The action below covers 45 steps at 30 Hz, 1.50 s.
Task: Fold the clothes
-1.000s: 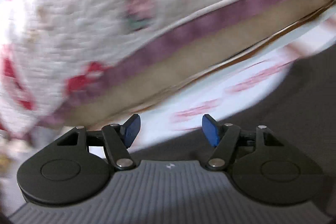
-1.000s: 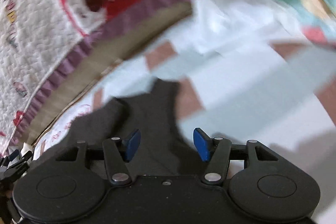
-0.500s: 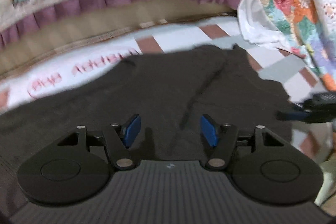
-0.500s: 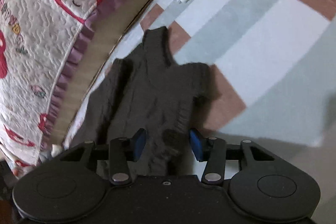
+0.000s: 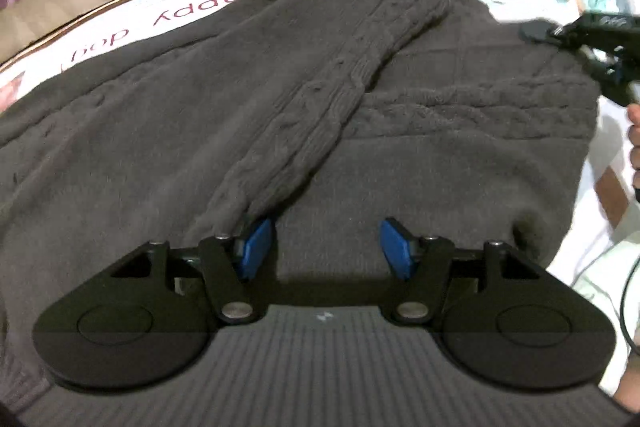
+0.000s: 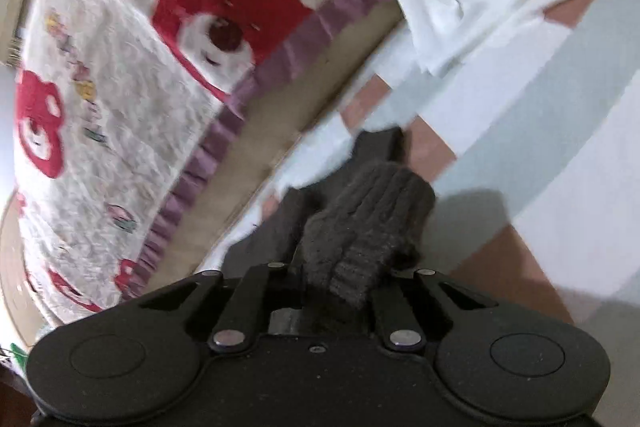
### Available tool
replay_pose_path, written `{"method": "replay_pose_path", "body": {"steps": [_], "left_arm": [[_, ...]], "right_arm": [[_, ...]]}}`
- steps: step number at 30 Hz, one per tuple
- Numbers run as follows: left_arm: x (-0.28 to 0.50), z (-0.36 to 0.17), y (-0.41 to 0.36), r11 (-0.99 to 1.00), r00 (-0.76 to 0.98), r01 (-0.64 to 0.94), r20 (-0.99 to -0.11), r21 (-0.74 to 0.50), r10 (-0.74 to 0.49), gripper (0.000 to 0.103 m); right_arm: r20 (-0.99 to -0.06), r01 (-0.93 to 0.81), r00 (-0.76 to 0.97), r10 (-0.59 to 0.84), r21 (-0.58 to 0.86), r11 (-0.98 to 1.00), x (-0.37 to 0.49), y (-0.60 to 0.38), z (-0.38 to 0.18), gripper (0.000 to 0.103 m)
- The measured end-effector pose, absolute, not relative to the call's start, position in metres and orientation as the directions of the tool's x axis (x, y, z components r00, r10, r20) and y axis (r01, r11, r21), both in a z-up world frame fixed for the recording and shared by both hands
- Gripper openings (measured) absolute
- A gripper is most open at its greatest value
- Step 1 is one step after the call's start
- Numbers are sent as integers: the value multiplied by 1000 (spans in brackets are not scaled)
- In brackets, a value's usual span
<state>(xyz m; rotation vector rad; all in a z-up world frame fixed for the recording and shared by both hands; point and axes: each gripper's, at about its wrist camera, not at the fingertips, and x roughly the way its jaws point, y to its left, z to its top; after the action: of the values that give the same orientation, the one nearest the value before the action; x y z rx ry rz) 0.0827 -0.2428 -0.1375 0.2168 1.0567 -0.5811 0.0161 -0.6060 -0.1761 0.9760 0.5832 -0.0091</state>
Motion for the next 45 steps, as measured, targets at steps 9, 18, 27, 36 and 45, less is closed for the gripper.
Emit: {"method": "replay_pose_path", "body": {"steps": [9, 18, 27, 36, 45], "left_arm": [[97, -111, -202, 806, 356, 476, -761, -353, -543, 61], [111, -90, -82, 859, 527, 159, -694, -486, -490, 61], [85, -101, 7, 915, 575, -108, -775, -388, -261, 59], [72, -94, 3, 870, 591, -32, -712, -491, -380, 63], [63, -77, -33, 896, 594, 8, -718, -445, -362, 63]], "right_arm": [[-456, 167, 862, 222, 668, 725, 16, -578, -144, 13], [-301, -425, 778, 551, 393, 815, 70, -385, -23, 13], [-660, -376, 494, 566, 425, 823, 122, -248, -102, 14], [-447, -418, 238, 863, 755, 506, 118, -294, -100, 42], [-616, -468, 431, 659, 472, 747, 81, -338, -73, 45]]}}
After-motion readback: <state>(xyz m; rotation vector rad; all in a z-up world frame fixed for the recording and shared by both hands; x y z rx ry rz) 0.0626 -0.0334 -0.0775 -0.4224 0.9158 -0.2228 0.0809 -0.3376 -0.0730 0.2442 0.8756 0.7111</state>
